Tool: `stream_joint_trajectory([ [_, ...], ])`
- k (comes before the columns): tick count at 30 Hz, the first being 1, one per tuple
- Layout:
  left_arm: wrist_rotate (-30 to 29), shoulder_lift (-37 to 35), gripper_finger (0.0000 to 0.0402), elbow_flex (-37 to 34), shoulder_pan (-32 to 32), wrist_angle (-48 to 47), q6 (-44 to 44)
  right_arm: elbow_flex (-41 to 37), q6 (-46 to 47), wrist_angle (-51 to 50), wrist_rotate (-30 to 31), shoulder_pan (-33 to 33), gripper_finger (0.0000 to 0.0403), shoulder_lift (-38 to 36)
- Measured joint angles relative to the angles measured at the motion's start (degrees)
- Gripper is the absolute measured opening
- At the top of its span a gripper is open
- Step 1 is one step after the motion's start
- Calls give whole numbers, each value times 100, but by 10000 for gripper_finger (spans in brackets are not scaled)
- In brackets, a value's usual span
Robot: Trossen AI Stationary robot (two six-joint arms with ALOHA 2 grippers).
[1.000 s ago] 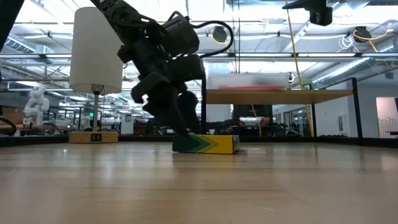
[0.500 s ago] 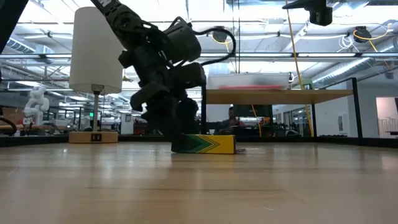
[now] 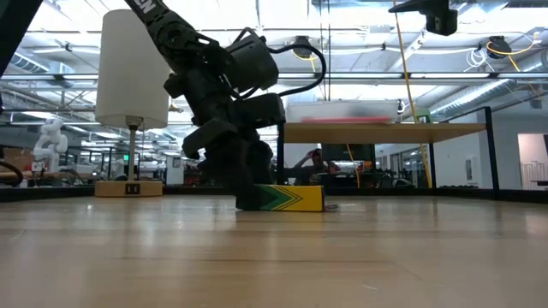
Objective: Pick & place school supplies into a supply box
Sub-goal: Put the yellow pack of crayons into the purple supply box
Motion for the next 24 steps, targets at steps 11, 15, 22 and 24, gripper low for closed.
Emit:
stream_joint_trajectory([
  [11,-4,0,334,0,0,6,-3,0,-60,0,1,0,199,0],
  [15,-4,-2,330,0,0,12,-8,0,-76,-1,1,0,199,-1],
  [22,-5,-2,336,0,-8,17,-85,0,-82,0,1,0,199,0],
  [24,-6,-2,337,0,-13,17,-86,0,-82,0,1,0,199,-1],
])
